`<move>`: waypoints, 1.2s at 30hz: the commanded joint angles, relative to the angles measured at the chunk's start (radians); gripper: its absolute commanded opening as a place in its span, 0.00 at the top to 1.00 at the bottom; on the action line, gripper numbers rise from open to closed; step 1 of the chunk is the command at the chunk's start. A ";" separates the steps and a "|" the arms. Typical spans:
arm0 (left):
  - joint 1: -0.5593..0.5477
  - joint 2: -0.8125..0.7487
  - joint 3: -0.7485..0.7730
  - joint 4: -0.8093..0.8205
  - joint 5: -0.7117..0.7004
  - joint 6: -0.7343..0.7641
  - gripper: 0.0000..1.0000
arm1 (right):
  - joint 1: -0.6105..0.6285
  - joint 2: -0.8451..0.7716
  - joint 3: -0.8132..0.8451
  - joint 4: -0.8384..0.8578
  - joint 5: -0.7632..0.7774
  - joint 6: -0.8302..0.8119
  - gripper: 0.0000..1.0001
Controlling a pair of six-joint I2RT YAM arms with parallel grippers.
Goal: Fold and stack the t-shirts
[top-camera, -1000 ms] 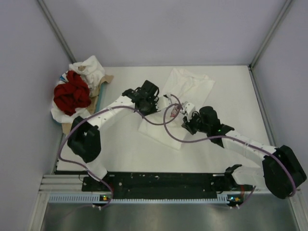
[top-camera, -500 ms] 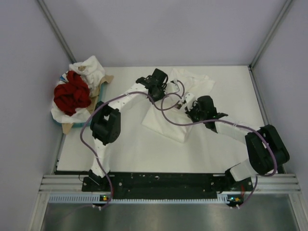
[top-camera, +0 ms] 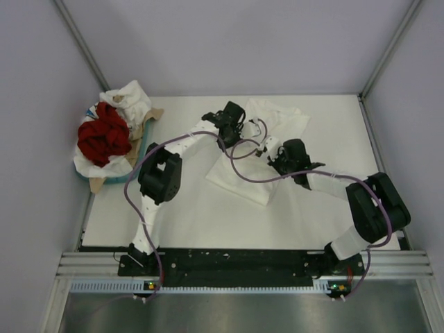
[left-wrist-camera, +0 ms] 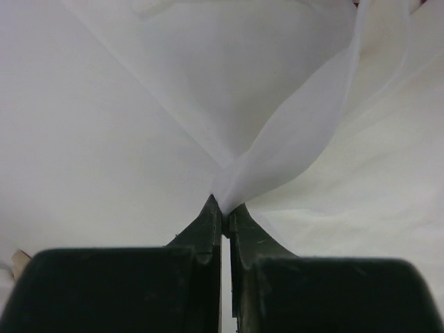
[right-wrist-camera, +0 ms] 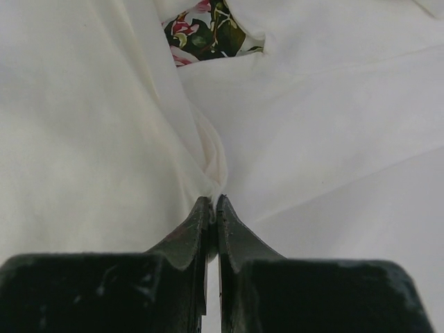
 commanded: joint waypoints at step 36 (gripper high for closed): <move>0.022 -0.276 -0.470 0.116 0.183 -0.004 0.65 | -0.303 0.099 0.110 -0.176 -0.459 0.967 0.92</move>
